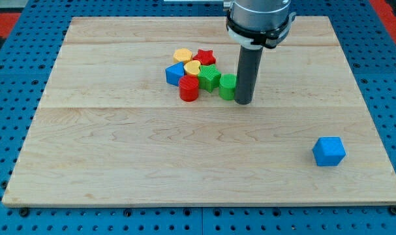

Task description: Move the blue cube towards the bottom center

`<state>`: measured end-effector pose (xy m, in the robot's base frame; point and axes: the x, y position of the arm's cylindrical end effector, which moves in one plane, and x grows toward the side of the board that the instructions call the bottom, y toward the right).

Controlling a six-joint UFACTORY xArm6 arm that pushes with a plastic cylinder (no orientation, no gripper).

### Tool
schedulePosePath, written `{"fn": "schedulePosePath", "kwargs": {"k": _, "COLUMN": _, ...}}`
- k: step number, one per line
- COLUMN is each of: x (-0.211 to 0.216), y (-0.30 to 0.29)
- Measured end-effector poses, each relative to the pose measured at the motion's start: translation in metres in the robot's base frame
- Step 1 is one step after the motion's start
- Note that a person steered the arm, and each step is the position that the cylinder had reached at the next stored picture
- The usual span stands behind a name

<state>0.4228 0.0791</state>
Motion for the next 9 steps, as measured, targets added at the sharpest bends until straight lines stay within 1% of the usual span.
{"fn": "schedulePosePath", "kwargs": {"k": 1, "x": -0.014, "y": -0.025}}
{"fn": "schedulePosePath", "kwargs": {"k": 2, "x": -0.014, "y": -0.032}}
{"fn": "schedulePosePath", "kwargs": {"k": 3, "x": -0.006, "y": 0.029}}
{"fn": "schedulePosePath", "kwargs": {"k": 4, "x": -0.004, "y": 0.134}}
{"fn": "schedulePosePath", "kwargs": {"k": 5, "x": 0.051, "y": 0.223}}
{"fn": "schedulePosePath", "kwargs": {"k": 6, "x": 0.131, "y": 0.175}}
{"fn": "schedulePosePath", "kwargs": {"k": 7, "x": 0.147, "y": 0.078}}
{"fn": "schedulePosePath", "kwargs": {"k": 8, "x": 0.108, "y": -0.024}}
{"fn": "schedulePosePath", "kwargs": {"k": 9, "x": 0.16, "y": -0.006}}
